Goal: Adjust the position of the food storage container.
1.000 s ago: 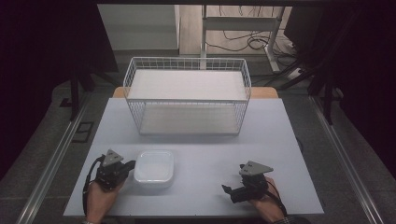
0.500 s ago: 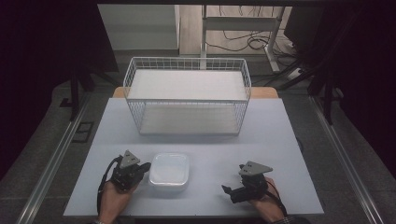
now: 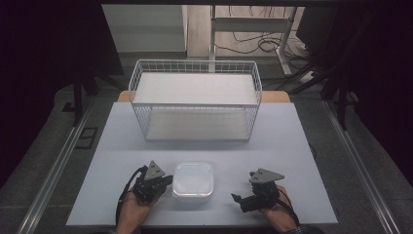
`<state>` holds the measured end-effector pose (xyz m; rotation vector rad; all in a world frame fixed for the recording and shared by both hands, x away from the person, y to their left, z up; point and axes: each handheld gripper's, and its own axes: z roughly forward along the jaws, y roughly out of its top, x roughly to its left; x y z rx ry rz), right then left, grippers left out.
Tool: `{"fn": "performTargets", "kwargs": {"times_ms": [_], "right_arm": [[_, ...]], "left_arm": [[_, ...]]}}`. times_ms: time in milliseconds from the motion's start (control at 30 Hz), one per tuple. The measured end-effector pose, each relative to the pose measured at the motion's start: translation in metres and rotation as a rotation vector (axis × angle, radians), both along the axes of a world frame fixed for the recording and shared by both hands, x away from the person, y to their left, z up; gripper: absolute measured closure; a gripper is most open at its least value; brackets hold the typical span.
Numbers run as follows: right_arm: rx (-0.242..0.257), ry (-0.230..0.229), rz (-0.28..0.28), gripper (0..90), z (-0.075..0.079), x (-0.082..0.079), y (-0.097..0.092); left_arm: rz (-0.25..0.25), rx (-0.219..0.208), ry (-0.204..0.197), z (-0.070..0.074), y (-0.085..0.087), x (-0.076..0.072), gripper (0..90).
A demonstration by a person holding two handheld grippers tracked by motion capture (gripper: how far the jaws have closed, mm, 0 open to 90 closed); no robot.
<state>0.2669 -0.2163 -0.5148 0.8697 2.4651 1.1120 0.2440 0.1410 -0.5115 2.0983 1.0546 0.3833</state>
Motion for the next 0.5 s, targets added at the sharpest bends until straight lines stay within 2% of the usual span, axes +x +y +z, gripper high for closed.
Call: {"fn": "performTargets", "kwargs": {"times_ms": [300, 467, 500], "right_arm": [[-0.006, 0.002, 0.006, 0.3, -0.001, 0.000, 0.001], [-0.004, 0.005, 0.017, 2.2, 0.000, 0.000, 0.000], [-0.005, 0.012, 0.036, 4.0, -0.001, 0.000, 0.000]], "left_arm": [[-0.035, 0.005, -0.007, -0.001, -0.015, 0.003, 89.4], [-0.010, -0.020, -0.015, 0.001, -0.005, 0.003, 82.8], [0.009, -0.041, -0.019, 0.001, 0.001, 0.002, 75.8]]}}
